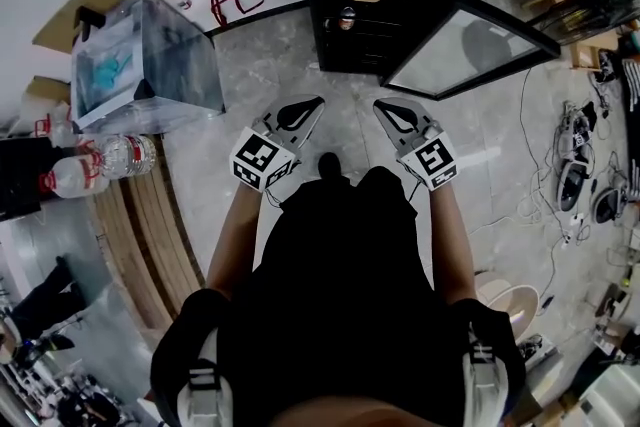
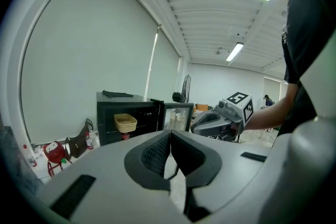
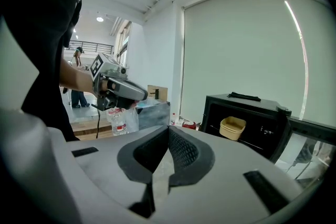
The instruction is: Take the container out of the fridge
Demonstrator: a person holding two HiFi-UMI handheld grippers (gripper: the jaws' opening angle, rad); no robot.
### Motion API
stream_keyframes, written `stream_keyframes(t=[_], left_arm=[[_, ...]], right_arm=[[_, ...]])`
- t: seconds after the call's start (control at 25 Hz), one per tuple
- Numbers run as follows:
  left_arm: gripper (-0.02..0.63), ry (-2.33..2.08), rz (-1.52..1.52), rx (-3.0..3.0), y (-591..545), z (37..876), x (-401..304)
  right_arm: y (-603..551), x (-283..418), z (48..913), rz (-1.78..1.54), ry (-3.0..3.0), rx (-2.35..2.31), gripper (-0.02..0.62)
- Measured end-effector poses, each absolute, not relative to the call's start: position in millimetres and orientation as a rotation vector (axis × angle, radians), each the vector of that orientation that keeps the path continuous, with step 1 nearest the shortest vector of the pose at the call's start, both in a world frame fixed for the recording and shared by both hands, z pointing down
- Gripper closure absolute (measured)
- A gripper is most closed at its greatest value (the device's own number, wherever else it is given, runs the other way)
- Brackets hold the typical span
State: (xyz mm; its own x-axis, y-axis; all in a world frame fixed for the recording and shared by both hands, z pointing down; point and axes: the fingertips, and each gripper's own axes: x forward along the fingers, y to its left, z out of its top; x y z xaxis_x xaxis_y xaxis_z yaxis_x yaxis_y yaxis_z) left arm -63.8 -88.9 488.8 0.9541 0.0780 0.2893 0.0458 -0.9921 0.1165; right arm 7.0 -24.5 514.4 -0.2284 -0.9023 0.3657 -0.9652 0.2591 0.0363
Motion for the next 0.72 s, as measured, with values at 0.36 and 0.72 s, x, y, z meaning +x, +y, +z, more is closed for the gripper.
stream_keyframes(t=[0.36,0.72], left_arm=[[0.584,0.088,0.458,2.999,-102.7,489.5,-57.9],[0.584,0.016,0.464,3.01,-118.0,483.7,-25.4]], right_arm=[[-36.6,24.8,519.4,0.27,-2.201,1.706,0.597],[-63.0,60.3,512.0,0.249,-2.253,1.642,0.597]])
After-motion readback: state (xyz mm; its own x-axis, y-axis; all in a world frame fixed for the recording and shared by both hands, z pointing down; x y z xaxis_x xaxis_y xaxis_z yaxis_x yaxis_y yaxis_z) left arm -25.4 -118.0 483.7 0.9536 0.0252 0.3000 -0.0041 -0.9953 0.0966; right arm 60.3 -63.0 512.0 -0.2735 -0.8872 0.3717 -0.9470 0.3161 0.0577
